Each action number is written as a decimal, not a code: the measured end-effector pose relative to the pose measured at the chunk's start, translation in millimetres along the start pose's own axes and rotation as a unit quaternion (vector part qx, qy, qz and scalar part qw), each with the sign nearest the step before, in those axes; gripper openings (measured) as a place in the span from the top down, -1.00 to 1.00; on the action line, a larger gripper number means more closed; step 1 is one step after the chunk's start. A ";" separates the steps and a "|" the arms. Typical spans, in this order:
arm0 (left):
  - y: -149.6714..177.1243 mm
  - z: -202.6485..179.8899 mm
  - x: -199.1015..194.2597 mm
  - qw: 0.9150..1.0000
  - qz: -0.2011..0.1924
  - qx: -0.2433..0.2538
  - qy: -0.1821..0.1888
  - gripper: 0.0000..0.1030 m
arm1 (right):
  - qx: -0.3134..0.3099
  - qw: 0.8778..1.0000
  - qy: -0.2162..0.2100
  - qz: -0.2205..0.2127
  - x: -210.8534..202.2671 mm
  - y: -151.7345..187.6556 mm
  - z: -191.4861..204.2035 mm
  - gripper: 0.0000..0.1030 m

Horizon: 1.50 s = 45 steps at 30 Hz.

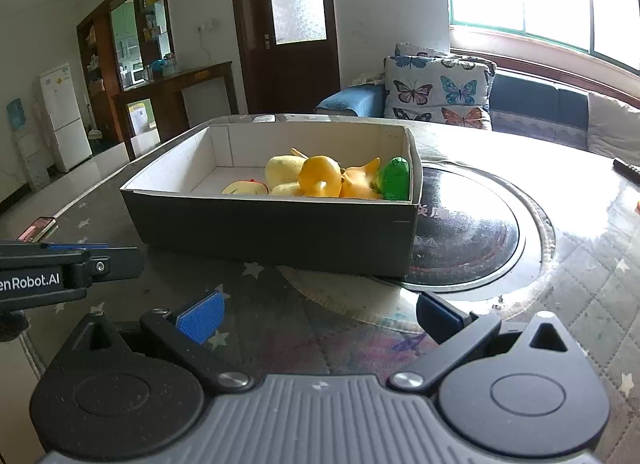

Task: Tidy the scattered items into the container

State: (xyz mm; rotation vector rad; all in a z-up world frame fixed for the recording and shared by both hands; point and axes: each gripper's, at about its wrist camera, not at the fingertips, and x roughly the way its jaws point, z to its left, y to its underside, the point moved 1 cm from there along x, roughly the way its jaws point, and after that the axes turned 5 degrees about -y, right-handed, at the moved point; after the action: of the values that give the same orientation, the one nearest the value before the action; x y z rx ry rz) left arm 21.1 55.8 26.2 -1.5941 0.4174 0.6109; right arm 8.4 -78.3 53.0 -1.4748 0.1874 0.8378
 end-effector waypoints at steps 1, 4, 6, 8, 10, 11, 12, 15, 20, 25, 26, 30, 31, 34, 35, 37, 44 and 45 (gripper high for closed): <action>0.5 -0.5 -0.2 1.000 -0.001 0.001 -0.002 0.35 | 0.000 1.000 0.001 0.000 -0.3 0.0 0.2 -1.00; 1.3 -0.9 0.1 1.000 -0.001 0.000 -0.004 0.36 | 0.000 1.000 0.005 -0.001 -1.4 0.4 0.3 -1.00; 2.2 -1.3 0.5 1.000 -0.001 0.000 -0.004 0.36 | 0.001 1.000 0.009 0.000 -2.2 1.2 0.6 -1.00; 3.3 -2.1 0.9 1.000 0.000 0.001 -0.004 0.36 | 0.002 1.000 0.011 0.001 -2.6 2.4 0.8 -1.00; 4.8 -3.1 1.7 1.000 0.001 0.002 -0.004 0.36 | 0.002 1.000 0.011 0.003 -2.7 3.5 1.3 -1.00; 5.8 -3.7 2.2 1.000 0.002 0.002 -0.005 0.36 | 0.001 1.000 0.012 0.004 -2.9 4.0 1.6 -1.00; 6.8 -4.2 2.6 1.000 0.003 0.003 -0.005 0.36 | 0.001 1.000 0.012 0.004 -3.0 4.5 1.8 -1.00; 9.4 -5.4 3.1 1.000 0.004 0.005 -0.008 0.36 | 0.000 1.000 0.012 0.005 -3.8 5.1 2.3 -1.00; 10.5 -6.5 2.4 1.000 0.003 0.006 -0.010 0.36 | 0.001 1.000 0.015 0.006 -4.5 6.0 2.6 -1.00; 9.6 -7.2 3.1 1.000 0.002 0.007 -0.014 0.36 | 0.003 1.000 0.018 0.009 -3.6 5.8 1.5 -1.00; 9.4 -7.4 3.6 1.000 0.002 0.007 -0.014 0.37 | 0.003 1.000 0.017 0.009 -3.3 5.8 1.3 -1.00; 7.7 -8.2 4.9 1.000 0.002 0.008 -0.015 0.37 | 0.004 1.000 0.018 0.012 -1.3 5.3 -0.6 -1.00; 7.2 -8.4 5.4 1.000 0.001 0.008 -0.016 0.37 | 0.005 1.000 0.019 0.012 -0.6 5.1 -1.2 -1.00; 5.8 -9.2 6.9 1.000 0.002 0.009 -0.017 0.37 | 0.006 1.000 0.018 0.013 0.6 4.7 -2.8 -1.00; 5.3 -9.4 7.4 1.000 0.002 0.010 -0.017 0.37 | 0.007 1.000 0.018 0.014 0.9 4.5 -3.3 -1.00; 4.8 -9.8 8.3 1.000 0.003 0.010 -0.017 0.37 | 0.007 1.000 0.018 0.014 1.7 4.0 -4.2 -1.00; 2.0 -11.8 12.1 1.000 0.007 0.014 -0.017 0.37 | 0.009 1.000 0.015 0.018 5.6 1.8 -7.0 -1.00; 1.1 -12.1 12.7 1.000 0.007 0.014 -0.017 0.37 | 0.010 1.000 0.015 0.019 6.3 1.2 -7.3 -1.00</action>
State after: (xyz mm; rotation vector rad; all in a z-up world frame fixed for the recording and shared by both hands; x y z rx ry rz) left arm 32.2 44.9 18.2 -1.5527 0.4098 0.6401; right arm 15.0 -82.8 47.3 -1.4690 0.2452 0.8424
